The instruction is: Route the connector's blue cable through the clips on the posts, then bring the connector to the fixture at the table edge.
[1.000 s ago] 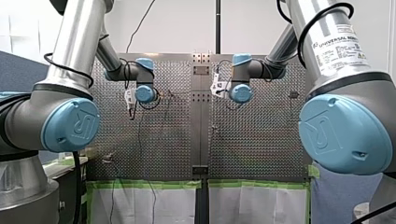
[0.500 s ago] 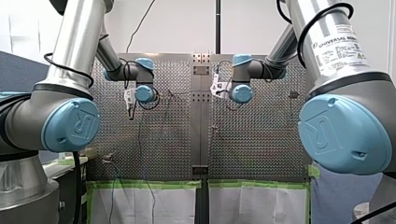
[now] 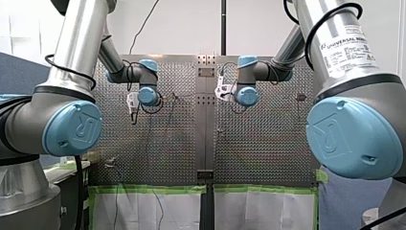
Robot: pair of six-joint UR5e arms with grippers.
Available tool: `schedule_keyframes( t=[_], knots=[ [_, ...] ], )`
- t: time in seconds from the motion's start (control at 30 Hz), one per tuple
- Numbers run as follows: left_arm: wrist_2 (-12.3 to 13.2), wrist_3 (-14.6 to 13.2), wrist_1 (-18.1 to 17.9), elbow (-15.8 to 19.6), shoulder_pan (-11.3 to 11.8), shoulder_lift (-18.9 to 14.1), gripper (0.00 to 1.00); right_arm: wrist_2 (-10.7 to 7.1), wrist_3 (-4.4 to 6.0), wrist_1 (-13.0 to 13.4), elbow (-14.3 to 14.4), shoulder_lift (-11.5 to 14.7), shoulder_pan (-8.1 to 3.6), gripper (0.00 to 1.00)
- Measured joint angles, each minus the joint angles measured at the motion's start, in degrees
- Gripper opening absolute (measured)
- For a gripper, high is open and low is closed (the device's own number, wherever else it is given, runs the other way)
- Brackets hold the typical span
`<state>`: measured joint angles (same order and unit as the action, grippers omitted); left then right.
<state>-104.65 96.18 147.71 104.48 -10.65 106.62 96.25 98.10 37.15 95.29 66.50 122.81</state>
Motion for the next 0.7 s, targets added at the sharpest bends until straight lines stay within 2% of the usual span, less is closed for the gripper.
schedule_keyframes(
  t=[0.1,0.3,0.53,0.7],
  knots=[
    [-0.17,0.25,1.48,0.05,-0.27,0.01,1.0,0.0,0.0,-0.05,0.0,0.0,0.05,0.0],
    [2.17,1.58,3.7,0.78,-0.84,-0.47,1.0,-0.02,0.0,-0.11,0.01,0.0,0.09,0.0],
    [5.47,4.72,1.6,3.51,-1.03,-3.19,1.0,-0.21,0.0,-0.43,0.03,0.0,0.13,0.0],
    [7.54,6.78,0.17,5.53,-1.35,-3.99,1.0,-0.26,0.0,-0.5,0.03,0.0,0.15,0.0]
  ],
)
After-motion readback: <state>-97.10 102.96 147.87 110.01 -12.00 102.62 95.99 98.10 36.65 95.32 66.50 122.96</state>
